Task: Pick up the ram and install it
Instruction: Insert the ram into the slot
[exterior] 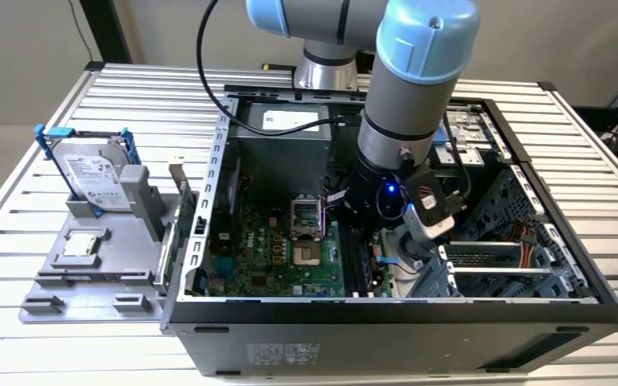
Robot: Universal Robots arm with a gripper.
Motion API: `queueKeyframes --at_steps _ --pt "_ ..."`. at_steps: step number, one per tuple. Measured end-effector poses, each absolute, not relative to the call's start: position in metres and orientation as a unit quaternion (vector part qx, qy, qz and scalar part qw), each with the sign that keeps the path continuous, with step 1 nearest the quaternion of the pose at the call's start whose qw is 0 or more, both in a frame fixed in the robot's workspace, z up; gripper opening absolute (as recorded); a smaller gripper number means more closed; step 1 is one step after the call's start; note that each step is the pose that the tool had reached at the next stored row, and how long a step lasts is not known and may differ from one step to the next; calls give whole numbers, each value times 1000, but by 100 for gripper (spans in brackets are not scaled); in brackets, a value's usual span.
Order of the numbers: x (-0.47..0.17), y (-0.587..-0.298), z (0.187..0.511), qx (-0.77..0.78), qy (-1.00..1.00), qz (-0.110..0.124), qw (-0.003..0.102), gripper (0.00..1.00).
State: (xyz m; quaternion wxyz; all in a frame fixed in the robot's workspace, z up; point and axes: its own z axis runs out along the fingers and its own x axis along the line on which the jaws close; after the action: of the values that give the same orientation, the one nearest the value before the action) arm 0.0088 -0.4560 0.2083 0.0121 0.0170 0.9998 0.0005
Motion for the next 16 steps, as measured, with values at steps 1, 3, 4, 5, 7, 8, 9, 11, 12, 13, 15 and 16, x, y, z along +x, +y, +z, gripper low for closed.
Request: queueKeyframes --at_steps 1,3,4,5,7,8,9,11,12,13,15,16 --pt "9 -456 208 17 1000 1 12 0" --pt "9 -456 208 17 1000 1 12 0" --pt "9 -456 208 17 1000 1 12 0" --pt "9 -456 207 17 1000 2 12 0" --pt "9 -456 208 17 1000 1 12 100" --pt "9 -456 208 17 1000 1 12 100" --pt "9 -456 208 17 1000 1 12 100" --pt "9 -456 215 17 1000 1 12 100" --pt "9 -456 219 17 1000 0 12 100" --pt "9 -456 224 17 1000 1 12 100" --pt "9 -456 233 17 1000 1 12 100" --pt "9 -456 238 17 1000 1 12 100"
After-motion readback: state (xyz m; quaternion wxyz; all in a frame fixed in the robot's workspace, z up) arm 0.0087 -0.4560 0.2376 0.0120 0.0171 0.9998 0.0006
